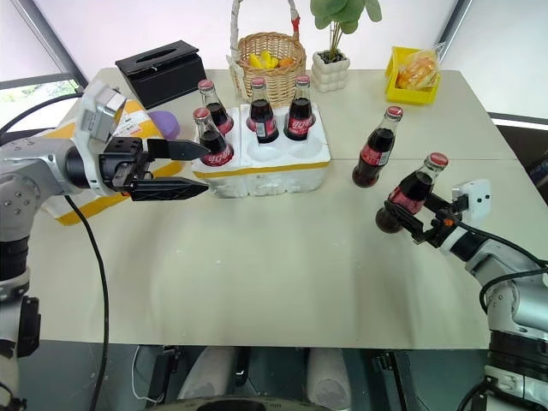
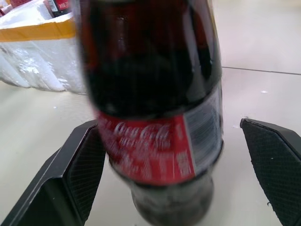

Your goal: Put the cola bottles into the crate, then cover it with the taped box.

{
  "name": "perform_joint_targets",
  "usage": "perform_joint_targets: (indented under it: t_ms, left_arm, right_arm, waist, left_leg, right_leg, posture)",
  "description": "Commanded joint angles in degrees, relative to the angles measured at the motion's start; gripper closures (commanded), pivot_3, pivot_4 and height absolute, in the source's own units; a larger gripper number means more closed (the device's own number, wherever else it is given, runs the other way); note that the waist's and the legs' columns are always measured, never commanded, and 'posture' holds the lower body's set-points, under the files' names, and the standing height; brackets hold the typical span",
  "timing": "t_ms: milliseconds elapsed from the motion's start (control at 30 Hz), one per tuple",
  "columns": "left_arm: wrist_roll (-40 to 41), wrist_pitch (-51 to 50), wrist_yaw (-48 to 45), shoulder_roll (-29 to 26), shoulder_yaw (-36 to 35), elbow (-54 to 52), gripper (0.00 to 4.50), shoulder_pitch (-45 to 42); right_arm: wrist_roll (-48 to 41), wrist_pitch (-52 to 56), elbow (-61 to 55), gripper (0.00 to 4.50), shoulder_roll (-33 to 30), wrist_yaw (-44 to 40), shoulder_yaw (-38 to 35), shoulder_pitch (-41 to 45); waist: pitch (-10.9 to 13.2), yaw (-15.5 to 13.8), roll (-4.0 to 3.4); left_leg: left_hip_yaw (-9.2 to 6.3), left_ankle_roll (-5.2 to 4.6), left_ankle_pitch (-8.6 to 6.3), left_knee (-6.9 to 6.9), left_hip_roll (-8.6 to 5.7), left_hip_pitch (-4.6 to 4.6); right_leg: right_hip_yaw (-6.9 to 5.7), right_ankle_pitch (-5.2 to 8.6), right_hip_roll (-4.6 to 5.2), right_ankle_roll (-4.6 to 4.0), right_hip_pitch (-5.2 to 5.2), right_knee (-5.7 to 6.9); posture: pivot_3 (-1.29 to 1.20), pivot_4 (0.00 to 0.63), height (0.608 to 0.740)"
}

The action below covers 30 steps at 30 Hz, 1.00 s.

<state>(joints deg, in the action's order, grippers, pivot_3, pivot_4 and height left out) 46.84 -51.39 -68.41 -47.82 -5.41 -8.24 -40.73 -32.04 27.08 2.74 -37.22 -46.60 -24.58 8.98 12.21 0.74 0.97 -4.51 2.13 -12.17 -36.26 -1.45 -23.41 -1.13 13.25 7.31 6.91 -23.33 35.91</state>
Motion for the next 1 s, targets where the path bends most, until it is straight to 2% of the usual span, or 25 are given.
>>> perform_joint_targets:
  t_ms: [33,233,333,400,633,833,900,1000]
  left_arm:
    - [0.36,0.9,0.2,-0.79,-1.54,-1.63,0.04,-0.08]
    - [0.59,0.85,0.34,-1.01,-1.77,-1.64,0.04,0.1]
    - [0.96,0.62,0.35,-1.09,-1.79,-2.32,0.0,0.54]
    - [1.02,0.7,0.34,-1.06,-1.76,-2.59,0.0,0.69]
    - [1.09,0.79,1.32,-1.95,-3.59,-3.2,0.0,2.16]
    - [2.42,0.17,3.16,-4.06,-7.54,-4.45,0.0,4.77]
    - [2.47,0.41,3.63,-4.66,-8.58,-4.63,0.0,5.5]
    - [2.56,0.64,4.84,-5.14,-10.26,-5.04,0.0,6.47]
  right_arm:
    - [-1.1,-0.74,0.38,0.0,-0.45,-0.5,-0.65,1.59]
    - [-1.84,-0.61,1.5,0.0,0.1,-0.68,-0.44,3.09]
    - [-1.88,-0.82,2.08,0.88,0.19,-0.7,-0.35,3.47]
    - [-1.59,-1.07,2.33,1.68,-0.04,-0.98,-0.07,3.7]
    - [-4.49,2.29,0.58,1.65,-6.11,-4.06,-1.62,10.3]
    - [-14.65,14.26,-7.31,1.65,-13.49,-14.48,2.96,19.7]
    - [-15.88,15.74,-6.83,1.65,-13.27,-16.23,5.41,24.39]
    - [-15.77,15.84,-2.0,1.65,-8.05,-15.11,9.61,35.95]
  waist:
    - [0.0,-0.01,0.0]
    - [0.0,0.02,0.0]
    - [0.0,0.1,0.0]
    - [0.0,0.05,0.0]
    - [0.13,0.14,-0.21]
    - [0.18,0.55,-0.3]
    - [0.18,0.49,-0.3]
    - [0.19,0.67,-0.29]
  left_leg:
    - [0.0,0.0,0.0,0.0,0.0,0.0]
    - [0.0,0.0,0.0,0.0,0.0,0.0]
    - [0.01,0.0,0.0,0.0,0.01,0.01]
    - [0.01,0.0,0.0,0.0,0.01,0.01]
    - [0.15,0.0,0.0,-0.02,0.01,0.01]
    - [0.42,-0.02,0.0,0.16,0.24,-0.02]
    - [0.4,-0.08,-0.04,0.19,0.39,-0.01]
    - [0.43,-0.09,-0.05,0.15,0.45,-0.01]
  right_leg:
    - [0.01,0.0,0.0,0.0,0.0,0.0]
    - [0.01,0.0,-0.02,0.0,0.0,0.01]
    - [0.02,0.0,-0.02,0.0,0.0,0.01]
    - [0.02,0.0,-0.02,0.0,0.0,0.01]
    - [0.2,-0.02,-0.03,-0.04,-0.08,0.03]
    - [0.5,-0.14,-0.26,0.17,-0.42,0.14]
    - [0.49,-0.12,-0.44,0.14,-0.45,0.13]
    - [0.51,-0.16,-0.5,0.07,-0.47,0.14]
  posture:
    - [0.0,0.15,0.74]
    - [0.0,0.15,0.74]
    - [0.0,0.15,0.74]
    - [0.0,0.15,0.74]
    - [0.0,0.15,0.74]
    - [0.0,0.15,0.74]
    - [0.0,0.15,0.74]
    - [0.0,0.15,0.74]
